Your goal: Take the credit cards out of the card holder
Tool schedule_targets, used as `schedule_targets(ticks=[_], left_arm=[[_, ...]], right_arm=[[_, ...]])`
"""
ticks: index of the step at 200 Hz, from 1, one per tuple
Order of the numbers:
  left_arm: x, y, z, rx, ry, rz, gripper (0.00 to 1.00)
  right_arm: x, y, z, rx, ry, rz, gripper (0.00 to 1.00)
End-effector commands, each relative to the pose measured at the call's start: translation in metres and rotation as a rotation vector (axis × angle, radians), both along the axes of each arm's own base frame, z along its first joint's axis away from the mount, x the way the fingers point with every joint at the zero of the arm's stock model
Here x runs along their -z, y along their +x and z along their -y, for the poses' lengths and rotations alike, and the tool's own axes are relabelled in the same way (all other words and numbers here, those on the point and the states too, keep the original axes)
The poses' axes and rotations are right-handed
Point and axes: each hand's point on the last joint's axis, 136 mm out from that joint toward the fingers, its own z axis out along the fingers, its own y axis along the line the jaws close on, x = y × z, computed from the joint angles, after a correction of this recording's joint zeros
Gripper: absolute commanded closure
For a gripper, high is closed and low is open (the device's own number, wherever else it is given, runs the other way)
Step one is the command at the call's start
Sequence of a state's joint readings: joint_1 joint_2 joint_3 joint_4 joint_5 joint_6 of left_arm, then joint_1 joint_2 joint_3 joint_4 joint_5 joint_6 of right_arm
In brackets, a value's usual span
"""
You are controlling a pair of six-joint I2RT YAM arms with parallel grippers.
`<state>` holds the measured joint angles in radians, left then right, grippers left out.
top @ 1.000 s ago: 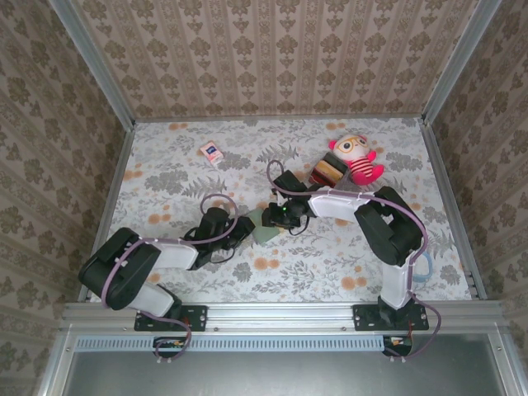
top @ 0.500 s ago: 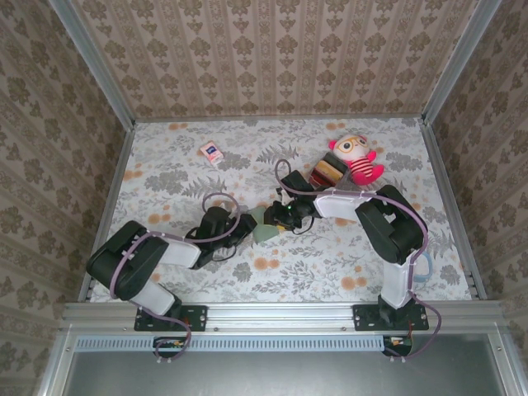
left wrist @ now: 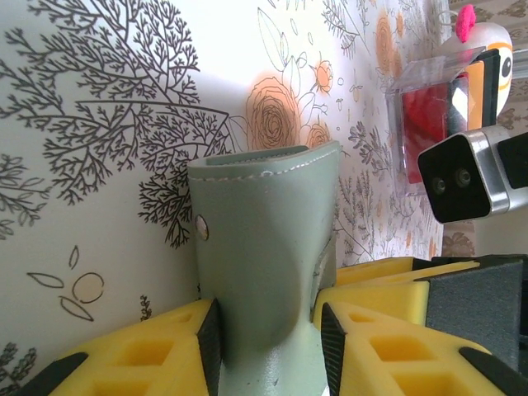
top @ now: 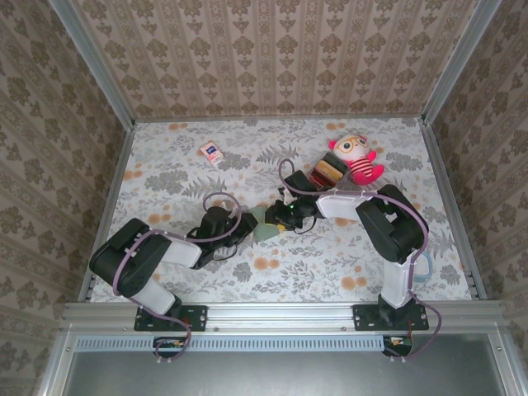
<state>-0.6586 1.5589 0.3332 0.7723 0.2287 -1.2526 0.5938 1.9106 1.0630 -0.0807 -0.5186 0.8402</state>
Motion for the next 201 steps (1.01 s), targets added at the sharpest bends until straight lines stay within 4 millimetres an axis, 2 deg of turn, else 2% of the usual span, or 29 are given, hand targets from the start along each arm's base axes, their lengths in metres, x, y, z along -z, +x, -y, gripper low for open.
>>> schedule_targets(ticks=[1,19,70,109,143,201], left_arm=[[-0.011,-0.007,0.017,0.091,-0.042,0.02,0.6],[-0.005,-0.007,0.015,0.086,-0.015,-0.001,0.6],[-0.003,-0.011,0.006,0.073,0.038,-0.012,0.6],[0.003,-0.014,-0.009,0.056,0.145,-0.032,0.6],[-0.003,-0.012,-0.001,0.087,0.133,-0.019,0.6],[0.0,-0.006,0.004,0.124,0.155,-0.028,0.58]], right_arm=[[-0.019,0.003,-0.017,-0.014,0.115,0.016,0.66],[-0.012,0.004,-0.011,0.006,0.089,-0.004,0.7],[0.004,0.007,0.006,0.054,0.013,-0.03,0.8],[0.011,0.011,0.012,0.105,0.032,-0.057,0.82],[0.015,0.011,0.013,0.126,0.055,-0.085,0.82],[0.019,0.01,0.019,0.121,0.044,-0.09,0.81]])
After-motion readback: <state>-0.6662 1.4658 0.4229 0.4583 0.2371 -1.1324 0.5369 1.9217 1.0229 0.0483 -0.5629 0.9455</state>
